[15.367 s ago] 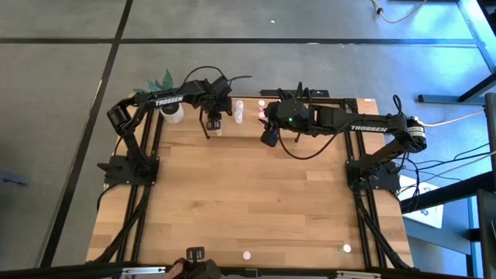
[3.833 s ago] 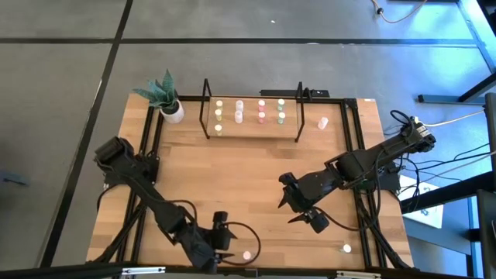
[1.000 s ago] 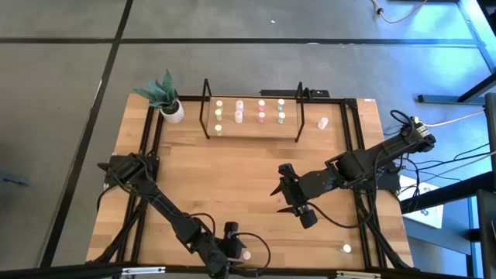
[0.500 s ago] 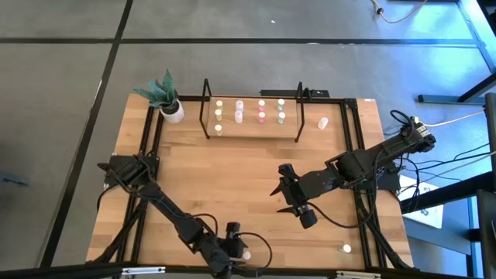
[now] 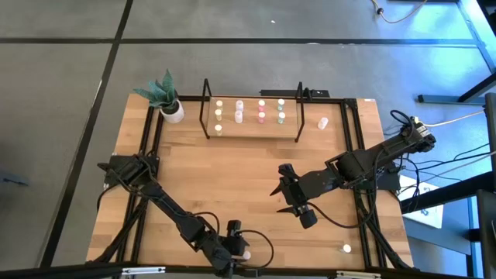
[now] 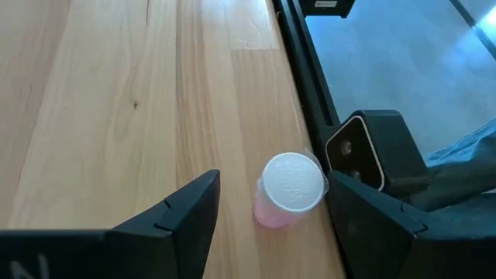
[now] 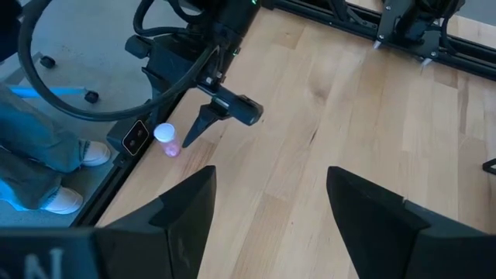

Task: Pick and place medicine bottles onto shelf by color
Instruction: Put the pink bottle on the shelf aligned with other pink pill bottles

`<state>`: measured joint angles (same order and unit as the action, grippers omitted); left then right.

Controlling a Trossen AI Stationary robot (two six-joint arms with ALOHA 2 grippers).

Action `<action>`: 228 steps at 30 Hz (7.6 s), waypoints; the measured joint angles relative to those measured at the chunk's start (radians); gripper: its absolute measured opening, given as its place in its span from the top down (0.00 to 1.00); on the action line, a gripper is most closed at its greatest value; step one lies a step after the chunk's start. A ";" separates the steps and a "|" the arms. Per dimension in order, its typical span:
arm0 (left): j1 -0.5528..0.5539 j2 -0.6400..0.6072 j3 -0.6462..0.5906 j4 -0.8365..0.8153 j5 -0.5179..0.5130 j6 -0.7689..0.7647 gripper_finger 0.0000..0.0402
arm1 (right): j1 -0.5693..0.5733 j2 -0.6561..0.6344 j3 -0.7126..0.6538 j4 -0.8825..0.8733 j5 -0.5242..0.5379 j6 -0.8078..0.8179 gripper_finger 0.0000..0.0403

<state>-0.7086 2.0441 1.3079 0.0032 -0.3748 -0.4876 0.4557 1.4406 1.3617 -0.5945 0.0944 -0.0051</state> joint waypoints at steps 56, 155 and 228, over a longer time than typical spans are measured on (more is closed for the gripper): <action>0.010 0.033 0.000 0.032 0.022 -0.078 0.51 | 0.000 0.000 0.000 0.000 0.000 0.000 0.38; 0.803 -0.378 0.001 -0.379 0.112 0.289 0.84 | -0.180 0.000 0.000 -0.298 0.499 0.288 0.38; 0.959 -0.119 0.000 -0.064 0.050 0.179 0.80 | -0.211 0.000 0.000 -0.298 0.579 0.153 0.38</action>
<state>0.2504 1.9255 1.3079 -0.0605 -0.3248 -0.3083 0.2451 1.4403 1.3617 -0.8921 0.6731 0.1482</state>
